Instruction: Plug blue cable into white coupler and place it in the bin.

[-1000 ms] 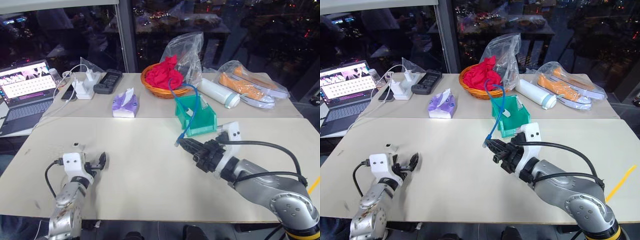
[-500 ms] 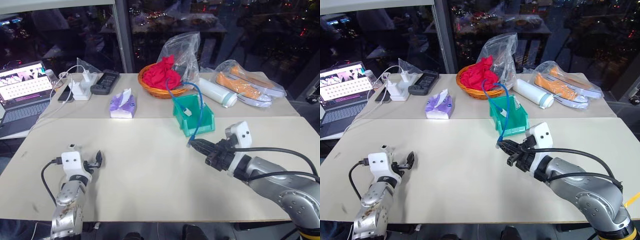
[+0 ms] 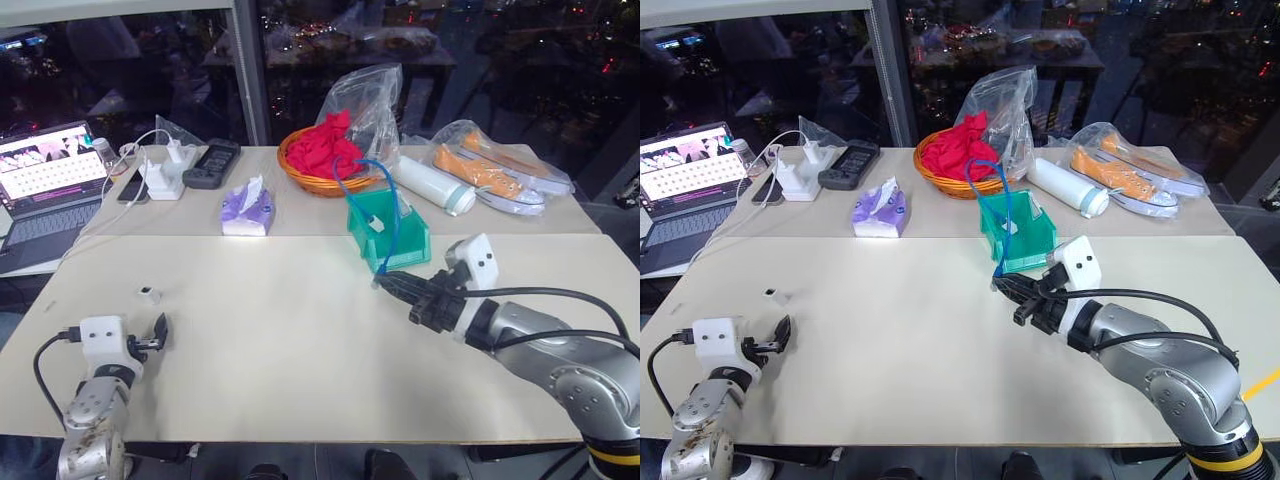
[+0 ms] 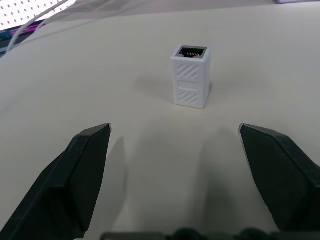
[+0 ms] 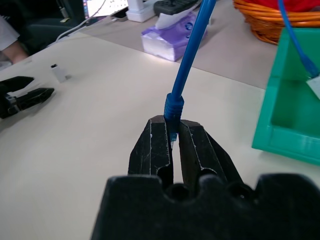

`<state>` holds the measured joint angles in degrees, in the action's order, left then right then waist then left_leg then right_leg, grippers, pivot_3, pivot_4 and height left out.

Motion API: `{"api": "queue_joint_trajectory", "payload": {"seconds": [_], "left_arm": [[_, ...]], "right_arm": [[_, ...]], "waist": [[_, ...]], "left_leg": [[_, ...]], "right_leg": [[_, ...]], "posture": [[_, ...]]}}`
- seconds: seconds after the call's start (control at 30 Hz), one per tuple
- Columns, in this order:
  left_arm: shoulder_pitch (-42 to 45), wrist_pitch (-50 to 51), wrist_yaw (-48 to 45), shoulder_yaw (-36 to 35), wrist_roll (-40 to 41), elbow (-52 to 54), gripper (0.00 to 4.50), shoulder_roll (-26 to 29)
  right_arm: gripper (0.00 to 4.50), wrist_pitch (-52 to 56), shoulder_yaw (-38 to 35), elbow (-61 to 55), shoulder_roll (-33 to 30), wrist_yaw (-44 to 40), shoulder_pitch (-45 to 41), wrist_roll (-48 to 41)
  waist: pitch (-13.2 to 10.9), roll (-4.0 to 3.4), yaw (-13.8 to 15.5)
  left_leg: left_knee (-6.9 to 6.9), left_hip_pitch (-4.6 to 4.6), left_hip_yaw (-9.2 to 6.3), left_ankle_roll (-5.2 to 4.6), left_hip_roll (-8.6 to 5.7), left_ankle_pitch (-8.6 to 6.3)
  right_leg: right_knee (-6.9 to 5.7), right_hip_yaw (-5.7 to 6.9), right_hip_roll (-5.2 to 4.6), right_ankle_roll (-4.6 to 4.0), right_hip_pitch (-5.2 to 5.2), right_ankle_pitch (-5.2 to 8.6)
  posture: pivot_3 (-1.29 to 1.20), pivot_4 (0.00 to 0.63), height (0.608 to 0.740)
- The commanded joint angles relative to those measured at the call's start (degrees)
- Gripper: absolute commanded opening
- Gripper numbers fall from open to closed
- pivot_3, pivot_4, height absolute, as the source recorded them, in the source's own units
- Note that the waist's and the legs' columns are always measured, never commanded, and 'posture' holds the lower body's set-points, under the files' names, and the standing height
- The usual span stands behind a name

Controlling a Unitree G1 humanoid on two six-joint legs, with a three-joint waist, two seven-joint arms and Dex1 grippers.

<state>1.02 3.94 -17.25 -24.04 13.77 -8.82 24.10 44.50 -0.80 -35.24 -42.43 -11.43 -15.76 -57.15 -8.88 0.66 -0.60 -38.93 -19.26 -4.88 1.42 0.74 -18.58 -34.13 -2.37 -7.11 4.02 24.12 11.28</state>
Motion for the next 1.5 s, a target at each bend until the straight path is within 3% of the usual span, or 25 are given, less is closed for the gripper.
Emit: {"api": "queue_joint_trajectory", "payload": {"seconds": [0.03, 0.3, 0.47, 0.6, 0.63, 0.67, 0.87, 1.1, 1.37, 1.5], "left_arm": [[4.29, -1.90, -5.49, 1.43, 1.16, -6.30, 4.42, 2.05], [10.94, -4.80, -10.06, 2.49, 0.17, -17.54, 4.42, 5.09], [10.48, -3.52, -11.40, 3.34, 0.52, -18.96, 2.97, 5.55], [8.17, -0.77, -16.07, 5.61, 2.37, -14.90, 1.50, 4.64], [8.74, 0.10, -16.37, 6.41, 2.49, -13.62, 0.86, 4.33], [9.52, 1.12, -16.57, 7.10, 2.64, -12.40, 0.69, 4.02], [16.93, 13.10, -25.92, 20.73, 4.96, 1.10, 0.61, 1.20], [24.52, 14.84, -36.53, 36.26, 1.06, 4.99, 0.61, 0.02], [26.84, 17.78, -33.45, 43.75, -4.27, 6.19, 0.61, -4.71], [27.65, 20.28, -33.52, 47.65, -9.23, 6.81, 0.61, -2.41]], "right_arm": [[0.00, 0.81, -1.08, -0.72, 0.58, -0.91, -1.56, 0.86], [0.00, 2.43, -2.70, -1.48, 1.59, -0.67, -1.33, 1.40], [0.00, 2.91, -4.04, -2.39, 1.80, -0.22, -0.18, 1.35], [0.00, 3.16, -4.95, -2.83, 1.91, -0.18, 0.42, 1.63], [0.00, 3.27, -5.13, -3.12, 2.02, 0.02, 0.55, 1.59], [0.00, 3.40, -5.26, -3.39, 2.14, 0.22, 0.65, 1.53], [0.00, 3.86, -6.05, -4.94, 3.25, 1.70, 2.27, 1.55], [0.00, 3.32, -6.55, -7.01, 6.68, 5.56, 5.81, 1.84], [0.00, 4.54, -5.08, -10.11, 18.44, 21.00, 10.77, 1.65], [0.00, 5.91, -3.51, -11.49, 23.09, 26.39, 11.45, -0.36]], "waist": [[0.00, 0.00, 0.04], [0.00, -0.01, -0.09], [0.01, -0.02, -0.09], [0.06, -0.09, -0.32], [0.07, -0.12, -0.33], [0.07, -0.12, -0.20], [0.04, -0.06, 1.25], [-0.03, 0.05, -0.74], [-0.04, 0.06, -0.62], [-0.04, 0.05, -0.54]], "left_leg": [[-0.01, 0.00, -0.01, 0.01, 0.00, 0.01], [-0.01, 0.01, -0.01, 0.04, 0.00, 0.02], [-0.01, 0.03, -0.01, 0.04, 0.00, 0.02], [-0.01, 0.03, -0.01, 0.04, 0.00, 0.02], [-0.01, 0.03, 0.01, 0.03, 0.00, 0.02], [0.00, 0.02, 0.01, 0.03, 0.00, 0.02], [-0.08, -0.07, -0.02, 0.08, -0.03, 0.04], [0.04, -0.09, 0.00, 0.03, -0.02, 0.02], [0.00, -0.10, 0.00, 0.01, -0.03, 0.01], [0.00, -0.08, -0.02, 0.01, -0.02, 0.01]], "right_leg": [[0.00, 0.01, 0.00, -0.02, -0.01, -0.02], [-0.02, 0.01, 0.00, 0.00, -0.01, -0.04], [-0.05, 0.01, 0.00, -0.01, -0.02, -0.04], [-0.04, -0.01, 0.00, 0.00, -0.02, -0.04], [-0.02, -0.03, -0.01, 0.00, -0.02, -0.04], [0.00, -0.03, -0.01, 0.00, 0.00, -0.04], [0.06, -0.02, -0.03, 0.08, -0.10, -0.08], [0.04, -0.05, 0.00, 0.05, 0.03, -0.07], [0.07, -0.08, -0.01, 0.05, 0.02, -0.06], [0.05, -0.07, 0.00, 0.05, 0.03, -0.06]], "posture": [[0.00, 0.150, 0.740], [0.00, 0.150, 0.740], [0.00, 0.150, 0.740], [0.00, 0.150, 0.740], [0.00, 0.150, 0.740], [0.00, 0.150, 0.740], [0.00, 0.150, 0.740], [0.00, 0.150, 0.740], [0.00, 0.150, 0.740], [0.00, 0.150, 0.740]]}}
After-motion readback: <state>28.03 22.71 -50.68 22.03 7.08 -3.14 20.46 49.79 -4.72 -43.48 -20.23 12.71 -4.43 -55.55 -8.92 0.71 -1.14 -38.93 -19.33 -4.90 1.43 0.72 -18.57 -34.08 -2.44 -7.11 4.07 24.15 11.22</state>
